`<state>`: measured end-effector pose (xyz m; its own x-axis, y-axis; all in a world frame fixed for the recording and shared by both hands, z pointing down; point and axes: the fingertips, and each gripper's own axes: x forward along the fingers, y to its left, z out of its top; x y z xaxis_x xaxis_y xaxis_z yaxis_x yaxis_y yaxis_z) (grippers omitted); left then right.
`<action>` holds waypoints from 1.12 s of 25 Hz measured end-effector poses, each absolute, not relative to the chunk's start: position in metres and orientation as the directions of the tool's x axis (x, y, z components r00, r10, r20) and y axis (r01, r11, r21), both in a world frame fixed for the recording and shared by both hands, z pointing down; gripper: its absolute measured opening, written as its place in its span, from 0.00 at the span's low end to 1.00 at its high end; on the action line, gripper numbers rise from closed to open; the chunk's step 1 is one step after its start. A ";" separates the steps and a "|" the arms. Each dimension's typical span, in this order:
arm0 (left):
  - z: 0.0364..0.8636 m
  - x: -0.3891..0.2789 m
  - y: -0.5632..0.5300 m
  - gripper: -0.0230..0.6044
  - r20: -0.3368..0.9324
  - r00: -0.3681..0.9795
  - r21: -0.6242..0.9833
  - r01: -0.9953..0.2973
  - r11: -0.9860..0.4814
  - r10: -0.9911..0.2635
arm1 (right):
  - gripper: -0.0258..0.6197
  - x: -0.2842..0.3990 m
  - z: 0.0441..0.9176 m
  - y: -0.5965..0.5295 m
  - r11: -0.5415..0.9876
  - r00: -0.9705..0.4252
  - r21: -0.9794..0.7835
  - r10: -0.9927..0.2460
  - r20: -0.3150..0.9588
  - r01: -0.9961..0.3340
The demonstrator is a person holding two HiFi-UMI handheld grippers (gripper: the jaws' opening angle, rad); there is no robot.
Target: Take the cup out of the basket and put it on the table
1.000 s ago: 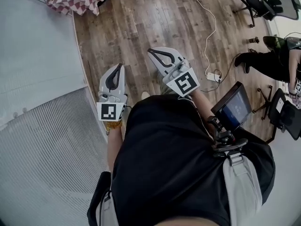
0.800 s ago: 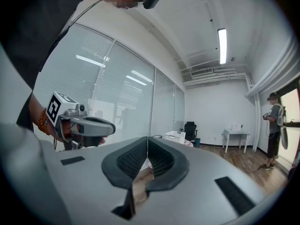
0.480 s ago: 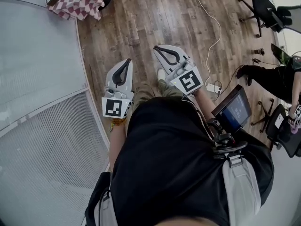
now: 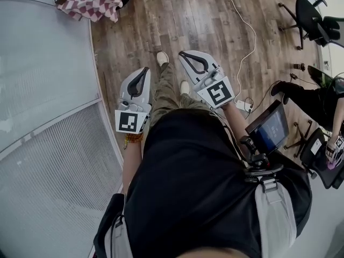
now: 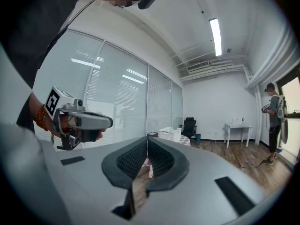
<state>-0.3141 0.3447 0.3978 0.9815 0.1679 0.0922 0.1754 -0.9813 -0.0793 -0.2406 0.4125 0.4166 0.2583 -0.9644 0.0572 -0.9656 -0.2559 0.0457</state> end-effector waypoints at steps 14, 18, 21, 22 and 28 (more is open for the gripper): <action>0.400 -0.189 0.271 0.05 0.046 0.975 -0.062 0.219 -0.974 0.216 | 0.06 -0.133 0.415 0.348 -0.288 0.296 0.082 -0.949 0.107 -0.954; 0.395 -0.142 0.227 0.05 0.031 0.975 -0.043 0.223 -0.974 0.222 | 0.06 -0.088 0.409 0.300 -0.279 0.288 0.083 -0.950 0.120 -0.957; 0.395 -0.114 0.193 0.05 0.042 0.974 -0.032 0.226 -0.974 0.224 | 0.06 -0.061 0.403 0.263 -0.269 0.278 0.085 -0.953 0.123 -0.959; 0.396 -0.106 0.182 0.05 0.055 0.973 -0.030 0.226 -0.974 0.224 | 0.06 -0.053 0.401 0.251 -0.267 0.276 0.085 -0.953 0.125 -0.960; 0.392 -0.060 0.122 0.05 0.063 0.976 -0.012 0.210 -0.978 0.209 | 0.06 -0.015 0.398 0.185 -0.234 0.247 0.102 -0.958 0.147 -0.967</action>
<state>-0.0596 0.1223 0.3919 0.9760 0.2086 0.0627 0.2098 -0.9777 -0.0120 -0.0147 0.1855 0.3976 0.2470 -0.9578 0.1472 -0.9669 -0.2336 0.1024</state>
